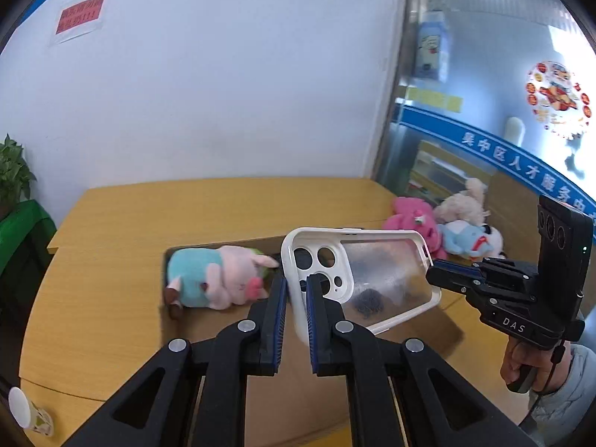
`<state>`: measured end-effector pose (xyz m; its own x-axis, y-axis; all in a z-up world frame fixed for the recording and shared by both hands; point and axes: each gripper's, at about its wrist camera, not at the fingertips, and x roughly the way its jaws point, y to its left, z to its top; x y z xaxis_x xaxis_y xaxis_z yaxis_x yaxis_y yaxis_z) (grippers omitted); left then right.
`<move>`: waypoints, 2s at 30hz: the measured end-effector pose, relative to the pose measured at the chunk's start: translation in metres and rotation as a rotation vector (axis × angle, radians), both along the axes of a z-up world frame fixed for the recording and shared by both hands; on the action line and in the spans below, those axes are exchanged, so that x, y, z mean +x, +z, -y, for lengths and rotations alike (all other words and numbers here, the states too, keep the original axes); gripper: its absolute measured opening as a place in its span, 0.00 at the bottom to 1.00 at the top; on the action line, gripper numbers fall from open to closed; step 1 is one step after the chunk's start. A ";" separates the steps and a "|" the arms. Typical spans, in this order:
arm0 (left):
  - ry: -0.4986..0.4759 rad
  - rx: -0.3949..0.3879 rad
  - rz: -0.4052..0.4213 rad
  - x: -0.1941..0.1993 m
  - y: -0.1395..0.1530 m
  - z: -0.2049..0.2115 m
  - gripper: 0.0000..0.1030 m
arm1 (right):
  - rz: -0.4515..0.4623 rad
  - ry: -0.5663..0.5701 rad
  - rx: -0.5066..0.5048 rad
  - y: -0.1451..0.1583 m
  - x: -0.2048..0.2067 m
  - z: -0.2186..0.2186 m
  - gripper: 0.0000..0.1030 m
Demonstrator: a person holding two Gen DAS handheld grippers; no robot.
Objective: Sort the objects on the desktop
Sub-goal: 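Lift the phone case with both grippers and carry it into the box, then open both grippers to release the phone case beside the pig plush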
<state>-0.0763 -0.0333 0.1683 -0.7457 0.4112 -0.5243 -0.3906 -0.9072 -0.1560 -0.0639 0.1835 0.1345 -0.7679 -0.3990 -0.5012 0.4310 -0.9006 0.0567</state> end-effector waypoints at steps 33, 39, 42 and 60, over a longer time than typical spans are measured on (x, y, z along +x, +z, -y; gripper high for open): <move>0.210 -0.577 0.579 -0.166 -0.185 0.004 0.10 | 0.762 0.155 0.000 -0.186 -0.197 0.077 0.12; 0.262 -0.475 0.432 -0.127 -0.137 0.008 0.42 | 0.547 0.133 0.046 -0.133 -0.151 0.061 0.52; 0.348 -0.413 0.223 -0.077 -0.087 0.009 0.68 | 0.318 0.042 0.055 -0.088 -0.103 0.039 0.79; 0.326 -0.106 -0.068 0.106 -0.044 -0.041 0.99 | 0.049 -0.290 0.143 -0.070 0.070 -0.005 0.84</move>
